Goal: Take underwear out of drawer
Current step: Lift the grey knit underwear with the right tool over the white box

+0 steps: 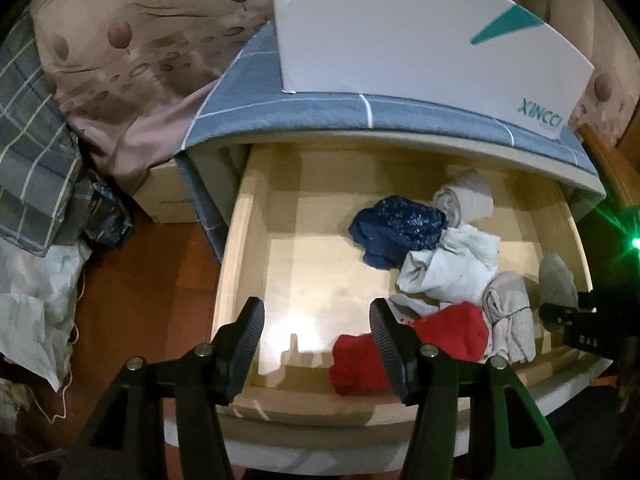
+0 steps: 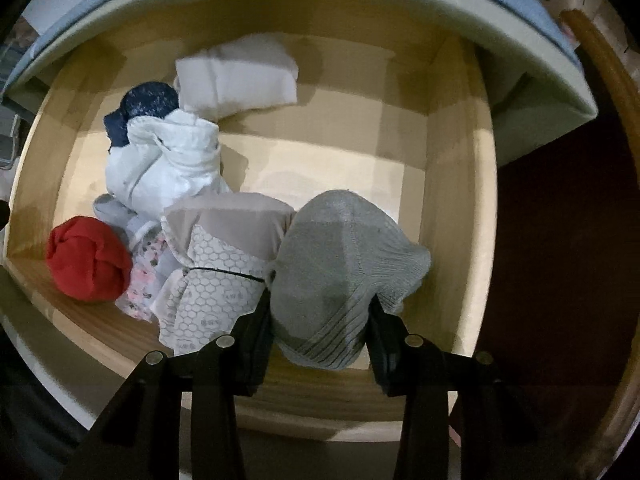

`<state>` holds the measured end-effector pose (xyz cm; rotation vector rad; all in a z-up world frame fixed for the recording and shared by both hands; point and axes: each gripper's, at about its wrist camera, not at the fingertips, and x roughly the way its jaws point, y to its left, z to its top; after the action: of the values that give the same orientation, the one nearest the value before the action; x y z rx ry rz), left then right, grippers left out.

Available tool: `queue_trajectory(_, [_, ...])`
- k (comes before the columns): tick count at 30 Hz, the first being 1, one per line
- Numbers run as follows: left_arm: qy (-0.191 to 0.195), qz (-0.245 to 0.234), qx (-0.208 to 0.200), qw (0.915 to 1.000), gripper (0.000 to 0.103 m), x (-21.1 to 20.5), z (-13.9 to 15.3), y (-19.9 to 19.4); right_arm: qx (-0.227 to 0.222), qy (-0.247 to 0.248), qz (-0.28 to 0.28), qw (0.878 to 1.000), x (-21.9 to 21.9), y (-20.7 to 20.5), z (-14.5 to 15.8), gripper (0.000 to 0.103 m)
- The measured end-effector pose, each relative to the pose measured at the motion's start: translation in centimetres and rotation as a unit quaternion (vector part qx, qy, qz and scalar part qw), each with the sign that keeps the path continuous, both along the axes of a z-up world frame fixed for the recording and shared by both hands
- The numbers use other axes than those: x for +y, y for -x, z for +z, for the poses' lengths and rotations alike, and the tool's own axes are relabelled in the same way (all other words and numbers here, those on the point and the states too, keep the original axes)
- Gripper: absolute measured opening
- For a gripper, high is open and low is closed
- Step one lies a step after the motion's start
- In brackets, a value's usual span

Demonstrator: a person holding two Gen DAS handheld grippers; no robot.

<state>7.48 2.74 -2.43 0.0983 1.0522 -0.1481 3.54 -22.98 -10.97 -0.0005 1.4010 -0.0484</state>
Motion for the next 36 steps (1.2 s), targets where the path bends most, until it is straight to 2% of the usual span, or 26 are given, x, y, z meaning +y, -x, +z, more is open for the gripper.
queue_trajectory(6, [0.007, 0.023, -0.011, 0.9996, 0.056, 1.1, 0.3, 0.0, -0.028, 0.001, 0.007, 1.0, -0.1, 1.0, 1.3, 0.039])
queue_trajectory(11, [0.009, 0.028, -0.011, 0.9995, 0.056, 1.4, 0.3, -0.1, -0.058, 0.002, 0.015, 0.998, 0.4, 1.7, 3.5, 0.038])
queue_trajectory(16, [0.009, 0.028, -0.011, 0.9995, 0.056, 1.3, 0.3, -0.1, -0.082, -0.006, 0.021, 0.996, 0.7, 0.3, 6.3, 0.039])
queue_trajectory(26, [0.01, 0.027, -0.011, 0.9995, 0.056, 1.5, 0.4, 0.0, -0.147, -0.01, 0.043, 0.988, 1.7, -0.7, 13.9, 0.038])
queue_trajectory(36, [0.01, 0.026, -0.011, 0.9995, 0.056, 1.5, 0.4, 0.0, -0.238, -0.036, 0.044, 0.97, 2.0, -3.2, 23.4, 0.039])
